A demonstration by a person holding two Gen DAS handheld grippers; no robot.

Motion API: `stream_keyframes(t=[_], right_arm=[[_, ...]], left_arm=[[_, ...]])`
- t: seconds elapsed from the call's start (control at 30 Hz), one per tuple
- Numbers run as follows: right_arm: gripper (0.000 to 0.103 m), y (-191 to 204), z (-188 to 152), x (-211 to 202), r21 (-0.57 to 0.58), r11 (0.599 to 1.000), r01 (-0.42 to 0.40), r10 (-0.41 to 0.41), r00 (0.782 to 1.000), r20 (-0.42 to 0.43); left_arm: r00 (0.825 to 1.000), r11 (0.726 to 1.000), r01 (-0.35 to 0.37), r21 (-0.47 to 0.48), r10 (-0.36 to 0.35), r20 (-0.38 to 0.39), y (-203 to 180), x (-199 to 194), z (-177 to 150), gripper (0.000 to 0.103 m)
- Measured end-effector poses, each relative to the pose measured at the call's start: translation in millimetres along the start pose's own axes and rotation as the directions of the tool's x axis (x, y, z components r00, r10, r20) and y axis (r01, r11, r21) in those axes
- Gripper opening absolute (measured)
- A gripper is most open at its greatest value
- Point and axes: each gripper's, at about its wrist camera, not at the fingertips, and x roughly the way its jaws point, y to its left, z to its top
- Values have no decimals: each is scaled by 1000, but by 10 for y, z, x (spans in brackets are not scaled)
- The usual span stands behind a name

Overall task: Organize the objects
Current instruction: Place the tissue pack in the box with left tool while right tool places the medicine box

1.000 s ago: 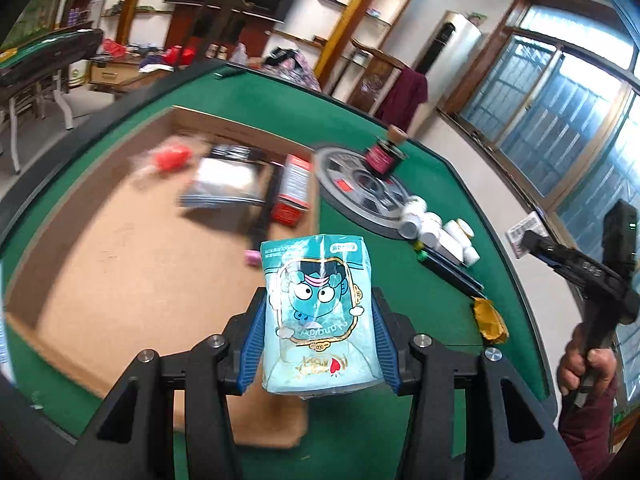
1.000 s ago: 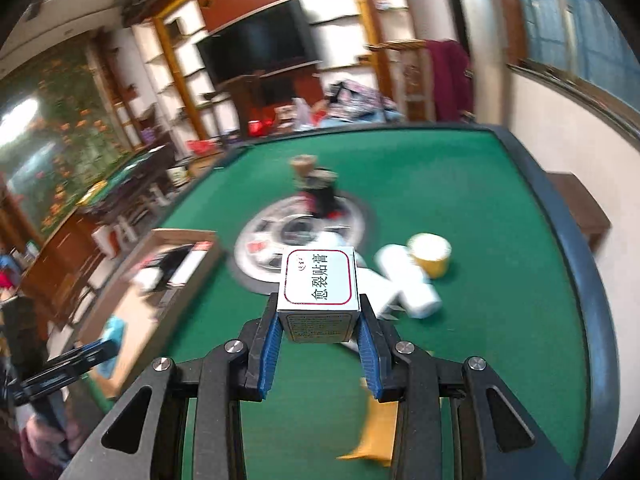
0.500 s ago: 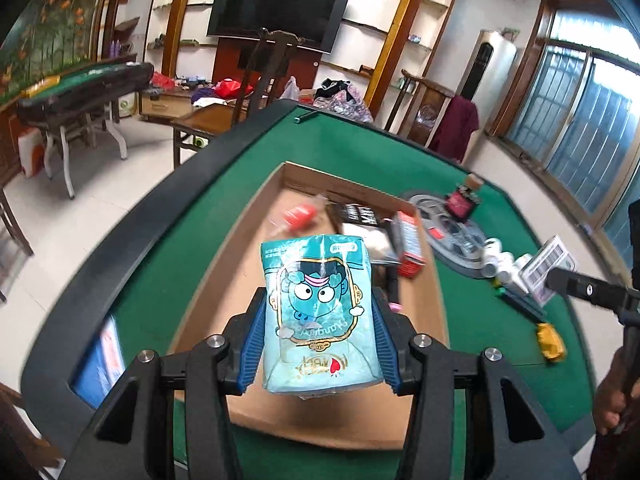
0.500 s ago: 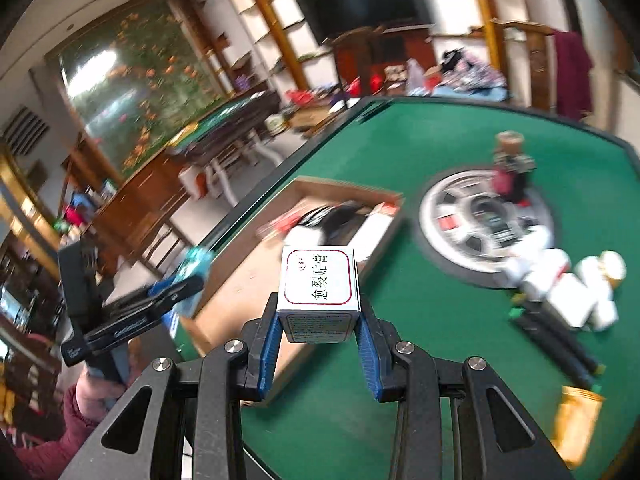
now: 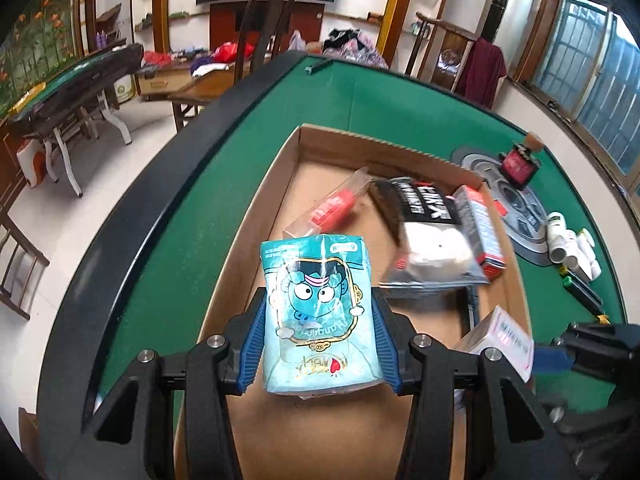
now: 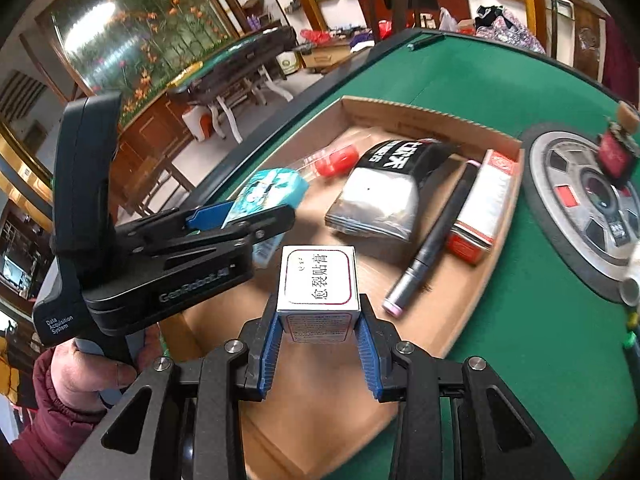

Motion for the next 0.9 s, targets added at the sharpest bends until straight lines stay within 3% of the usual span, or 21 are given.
stream_keyframes(t=[0.2, 0.8, 0.9], right_arm=[[39, -1, 105, 245, -2, 1000, 10, -10, 1000, -27], [40, 40, 282, 385, -7, 997, 74, -74, 997, -7], [48, 38, 253, 360, -5, 997, 73, -73, 997, -10]], left_arm=[[1000, 999, 25, -27, -26, -18, 63, 98, 32, 47], [998, 993, 60, -104, -62, -12, 175, 120, 45, 55], [998, 993, 63, -102, -65, -11, 176, 110, 42, 60]])
